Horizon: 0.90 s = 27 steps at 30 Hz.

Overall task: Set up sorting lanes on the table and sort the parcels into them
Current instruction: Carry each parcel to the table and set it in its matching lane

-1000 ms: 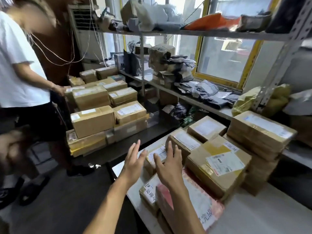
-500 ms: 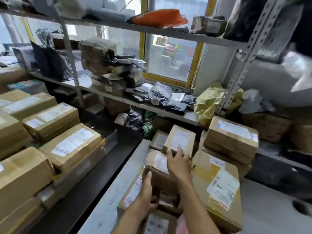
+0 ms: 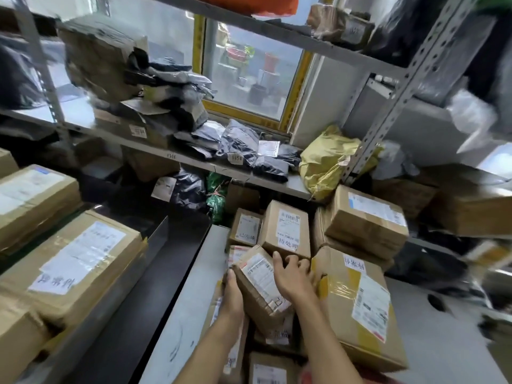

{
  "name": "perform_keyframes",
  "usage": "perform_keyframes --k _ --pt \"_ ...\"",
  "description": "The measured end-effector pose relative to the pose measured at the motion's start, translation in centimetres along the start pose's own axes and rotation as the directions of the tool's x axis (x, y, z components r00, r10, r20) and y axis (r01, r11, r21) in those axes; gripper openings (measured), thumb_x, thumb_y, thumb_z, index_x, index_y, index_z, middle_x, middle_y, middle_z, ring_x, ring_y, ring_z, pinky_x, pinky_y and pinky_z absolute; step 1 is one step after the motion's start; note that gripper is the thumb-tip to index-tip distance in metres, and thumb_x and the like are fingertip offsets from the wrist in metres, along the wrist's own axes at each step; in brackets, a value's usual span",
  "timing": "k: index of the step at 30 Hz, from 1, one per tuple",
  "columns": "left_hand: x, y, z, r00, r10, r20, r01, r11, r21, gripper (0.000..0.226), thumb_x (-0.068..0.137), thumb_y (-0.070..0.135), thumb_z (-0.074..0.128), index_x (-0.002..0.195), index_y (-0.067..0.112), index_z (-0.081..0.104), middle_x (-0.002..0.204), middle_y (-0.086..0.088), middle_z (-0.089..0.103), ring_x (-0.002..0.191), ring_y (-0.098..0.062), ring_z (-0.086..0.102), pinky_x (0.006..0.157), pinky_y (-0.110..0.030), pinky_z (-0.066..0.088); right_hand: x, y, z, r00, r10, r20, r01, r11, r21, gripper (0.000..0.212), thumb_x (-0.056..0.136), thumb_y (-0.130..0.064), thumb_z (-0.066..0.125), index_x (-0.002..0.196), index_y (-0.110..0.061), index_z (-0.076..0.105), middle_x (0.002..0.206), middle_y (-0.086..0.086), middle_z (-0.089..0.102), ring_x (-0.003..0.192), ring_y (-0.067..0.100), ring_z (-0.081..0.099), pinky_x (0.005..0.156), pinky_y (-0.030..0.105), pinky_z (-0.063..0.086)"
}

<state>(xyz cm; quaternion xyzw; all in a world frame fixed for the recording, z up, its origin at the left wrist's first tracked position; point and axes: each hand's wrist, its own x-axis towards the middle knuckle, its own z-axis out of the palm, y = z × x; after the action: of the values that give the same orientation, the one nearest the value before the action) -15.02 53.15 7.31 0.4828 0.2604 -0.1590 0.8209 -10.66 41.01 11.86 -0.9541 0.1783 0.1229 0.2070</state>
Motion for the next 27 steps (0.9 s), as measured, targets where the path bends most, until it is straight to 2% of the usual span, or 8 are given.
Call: perform_keyframes --k 2,4,6,9,13,20,24,27 --pt "1.8 -0.1 -1.6 1.0 0.001 0.007 -0.001 0.999 0.033 0.073 0.102 0.063 0.011 0.137 0.02 0.059 0.135 -0.012 0.063 0.121 -0.026 0.06 0.106 -0.038 0.046 -0.4 0.0 0.1 0.995 0.036 0.091 -0.047 0.992 0.121 0.075 0.102 -0.067 0.012 0.146 -0.019 0.048 0.152 0.013 0.047 0.141 0.033 0.04 0.117 0.051 0.03" --pt "2.8 0.0 -2.9 1.0 -0.017 0.009 0.017 1.0 0.027 0.077 0.099 0.068 0.01 0.123 0.022 0.068 0.122 -0.014 0.071 0.112 -0.028 0.067 0.105 -0.045 0.05 -1.0 -0.1 0.2 0.969 0.033 0.244 -0.113 0.941 0.319 0.077 0.101 -0.07 0.011 0.122 -0.02 0.066 0.137 0.01 0.063 0.129 0.028 0.054 0.114 0.049 0.038" --pt "3.1 0.5 -3.3 0.999 -0.04 0.024 0.039 0.999 0.028 0.074 0.101 0.066 0.011 0.113 0.023 0.07 0.109 -0.014 0.076 0.104 -0.032 0.071 0.1 -0.049 0.052 -1.8 -0.2 0.4 0.948 0.012 0.319 -0.179 0.847 0.5 0.07 0.099 -0.075 0.014 0.1 -0.028 0.067 0.121 0.004 0.07 0.121 0.023 0.059 0.114 0.045 0.039" --pt "3.0 0.8 -3.2 0.996 -0.03 0.079 0.023 0.995 0.095 0.071 0.098 0.071 0.015 0.107 0.03 0.073 0.105 -0.01 0.077 0.101 -0.029 0.073 0.098 -0.051 0.054 -2.4 0.4 1.7 0.915 -0.027 0.402 -0.276 0.685 0.675 0.07 0.1 -0.072 0.019 0.117 -0.022 0.065 0.103 -0.002 0.071 0.104 0.016 0.067 0.097 0.034 0.051" --pt "2.8 0.5 -2.7 0.99 -0.008 0.139 -0.015 0.986 0.166 0.068 0.096 0.075 0.018 0.099 0.041 0.076 0.107 -0.008 0.077 0.099 -0.027 0.074 0.094 -0.049 0.056 -3.4 1.3 3.0 0.912 -0.136 0.387 -0.28 0.482 0.83 0.078 0.091 -0.083 0.019 0.134 -0.033 0.061 0.129 0.004 0.071 0.121 0.023 0.067 0.112 0.051 0.046" --pt "0.3 0.9 -1.6 0.977 0.045 0.209 -0.095 0.966 0.239 0.07 0.092 0.08 0.017 0.105 0.039 0.073 0.107 -0.011 0.076 0.099 -0.029 0.074 0.093 -0.053 0.056 -6.8 2.9 2.0 0.923 -0.216 0.318 -0.265 0.241 0.934 0.057 0.09 -0.081 0.018 0.109 -0.046 0.06 0.106 -0.012 0.076 0.104 0.009 0.069 0.099 0.039 0.053" --pt "-3.6 2.5 0.3 0.949 0.137 0.284 -0.212 0.944 0.252 0.07 0.096 0.075 0.014 0.113 0.035 0.07 0.108 -0.01 0.076 0.101 -0.029 0.073 0.095 -0.057 0.054 -9.4 4.1 0.0 0.931 -0.277 0.236 -0.192 0.175 0.966 0.063 0.079 -0.091 0.024 0.12 -0.054 0.054 0.128 -0.01 0.067 0.118 0.012 0.061 0.096 0.04 0.053" --pt "-7.5 4.4 2.6 0.915 0.227 0.334 -0.328 0.9 0.286 0.063 0.096 0.073 0.013 0.108 0.041 0.066 0.098 -0.001 0.078 0.088 -0.02 0.076 0.08 -0.047 0.058 -11.5 5.3 -2.3 0.93 -0.337 0.145 -0.115 0.106 0.988 0.082 0.075 -0.098 0.028 0.146 -0.057 0.038 0.151 -0.003 0.054 0.14 0.025 0.048 0.105 0.051 0.048"
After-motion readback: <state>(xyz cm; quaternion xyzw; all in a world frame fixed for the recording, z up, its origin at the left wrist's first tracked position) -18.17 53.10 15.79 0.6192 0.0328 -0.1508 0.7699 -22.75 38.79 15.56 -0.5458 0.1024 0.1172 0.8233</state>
